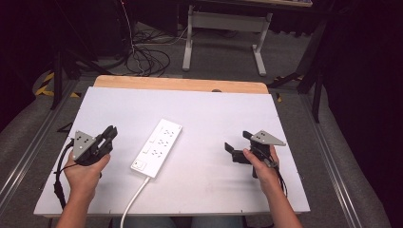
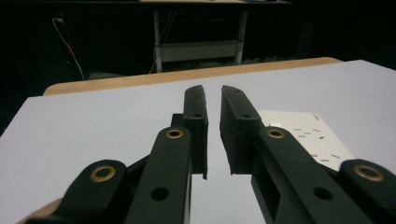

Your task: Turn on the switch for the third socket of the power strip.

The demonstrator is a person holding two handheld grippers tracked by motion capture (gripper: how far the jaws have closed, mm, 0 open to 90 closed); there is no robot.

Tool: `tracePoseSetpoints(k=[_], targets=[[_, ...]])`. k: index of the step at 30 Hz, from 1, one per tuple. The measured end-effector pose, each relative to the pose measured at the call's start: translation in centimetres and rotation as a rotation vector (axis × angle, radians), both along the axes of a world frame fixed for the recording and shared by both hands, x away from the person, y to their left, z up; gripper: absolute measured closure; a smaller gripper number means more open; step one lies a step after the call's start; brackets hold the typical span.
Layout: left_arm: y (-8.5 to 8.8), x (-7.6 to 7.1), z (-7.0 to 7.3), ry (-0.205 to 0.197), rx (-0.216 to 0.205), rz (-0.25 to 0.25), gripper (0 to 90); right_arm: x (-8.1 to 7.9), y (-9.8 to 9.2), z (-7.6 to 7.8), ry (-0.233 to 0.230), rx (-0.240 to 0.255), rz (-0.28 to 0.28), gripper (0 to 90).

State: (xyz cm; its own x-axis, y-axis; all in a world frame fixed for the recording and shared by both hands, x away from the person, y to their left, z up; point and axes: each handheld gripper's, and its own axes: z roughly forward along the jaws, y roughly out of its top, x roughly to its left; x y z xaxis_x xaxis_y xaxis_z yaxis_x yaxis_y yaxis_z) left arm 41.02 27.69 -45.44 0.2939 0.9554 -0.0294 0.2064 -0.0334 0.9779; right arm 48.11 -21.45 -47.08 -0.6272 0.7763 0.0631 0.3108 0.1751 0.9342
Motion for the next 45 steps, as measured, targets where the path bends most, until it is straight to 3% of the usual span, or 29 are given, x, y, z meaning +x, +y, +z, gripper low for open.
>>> tracePoseSetpoints(k=[12,15,28,40,45], targets=[[0.7,-1.7,1.2,-0.047,-0.049,0.034,68.0,0.0,0.2,0.0,0.009,0.002,-0.001,7.7],[1.2,-2.2,1.3,-0.029,-0.063,0.041,62.1,0.1,0.2,0.0,0.006,0.004,0.001,7.7],[2.3,-3.7,1.8,-0.050,-0.066,0.062,57.3,0.3,0.4,-0.1,0.010,-0.004,0.005,7.7],[2.9,-4.9,2.1,-0.053,-0.085,0.085,42.3,0.2,0.4,0.0,0.004,-0.014,0.010,7.7],[2.7,-5.1,2.2,-0.032,-0.058,0.087,30.0,0.0,0.4,0.1,0.006,-0.010,0.011,7.7]])
